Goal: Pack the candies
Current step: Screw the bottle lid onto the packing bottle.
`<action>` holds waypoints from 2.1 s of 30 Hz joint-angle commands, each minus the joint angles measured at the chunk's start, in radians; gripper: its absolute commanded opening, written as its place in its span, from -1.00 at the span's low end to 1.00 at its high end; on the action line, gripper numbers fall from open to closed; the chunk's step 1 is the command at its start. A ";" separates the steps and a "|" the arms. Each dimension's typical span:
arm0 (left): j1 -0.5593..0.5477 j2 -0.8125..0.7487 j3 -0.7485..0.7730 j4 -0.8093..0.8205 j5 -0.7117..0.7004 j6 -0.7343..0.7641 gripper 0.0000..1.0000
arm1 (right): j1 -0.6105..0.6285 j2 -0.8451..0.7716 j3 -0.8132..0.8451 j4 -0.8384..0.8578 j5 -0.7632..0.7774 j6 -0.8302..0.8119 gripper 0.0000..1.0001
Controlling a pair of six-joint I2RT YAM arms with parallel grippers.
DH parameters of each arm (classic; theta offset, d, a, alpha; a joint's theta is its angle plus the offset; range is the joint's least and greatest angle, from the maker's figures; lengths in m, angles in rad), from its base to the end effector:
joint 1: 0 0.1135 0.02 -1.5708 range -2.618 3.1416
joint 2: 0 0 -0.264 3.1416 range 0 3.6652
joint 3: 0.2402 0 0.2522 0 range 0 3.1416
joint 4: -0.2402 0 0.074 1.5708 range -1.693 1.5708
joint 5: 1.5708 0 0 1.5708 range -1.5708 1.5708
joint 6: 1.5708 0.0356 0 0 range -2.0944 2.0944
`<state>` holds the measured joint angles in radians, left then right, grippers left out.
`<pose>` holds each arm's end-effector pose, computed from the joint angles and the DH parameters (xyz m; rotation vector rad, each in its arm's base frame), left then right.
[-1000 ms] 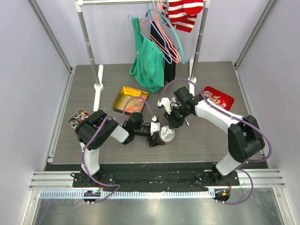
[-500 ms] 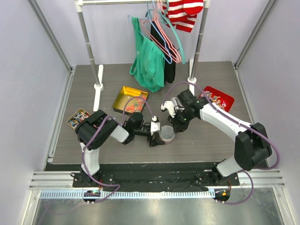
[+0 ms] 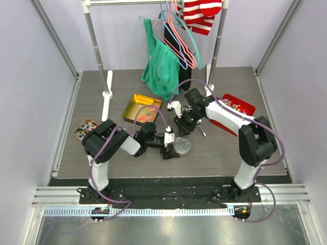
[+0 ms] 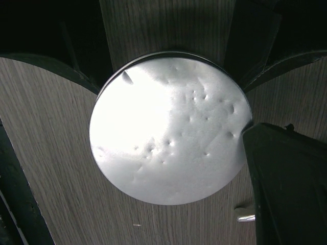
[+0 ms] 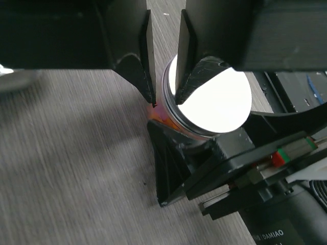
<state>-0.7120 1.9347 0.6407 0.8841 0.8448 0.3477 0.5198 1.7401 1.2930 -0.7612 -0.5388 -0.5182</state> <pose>0.2310 -0.2346 0.1021 1.4459 1.3587 -1.0673 0.2933 0.1889 0.2242 -1.4517 2.2672 0.7428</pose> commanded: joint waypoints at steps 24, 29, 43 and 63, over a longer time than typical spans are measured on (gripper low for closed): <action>0.003 -0.005 0.024 -0.089 -0.055 0.050 0.13 | 0.000 -0.132 -0.133 -0.061 -0.009 -0.031 -0.62; 0.003 -0.005 0.025 -0.091 -0.058 0.050 0.11 | -0.001 -0.189 -0.175 -0.081 0.003 -0.023 -0.63; 0.005 -0.005 0.030 -0.103 -0.055 0.054 0.09 | -0.001 -0.321 -0.241 -0.115 0.040 -0.013 -0.61; 0.003 -0.005 0.036 -0.120 -0.050 0.060 0.08 | 0.002 -0.036 0.018 0.023 -0.038 0.012 -0.43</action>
<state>-0.7147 1.9324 0.6689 0.8265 0.8490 0.3706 0.5152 1.6890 1.2400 -0.7776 -0.5289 -0.5159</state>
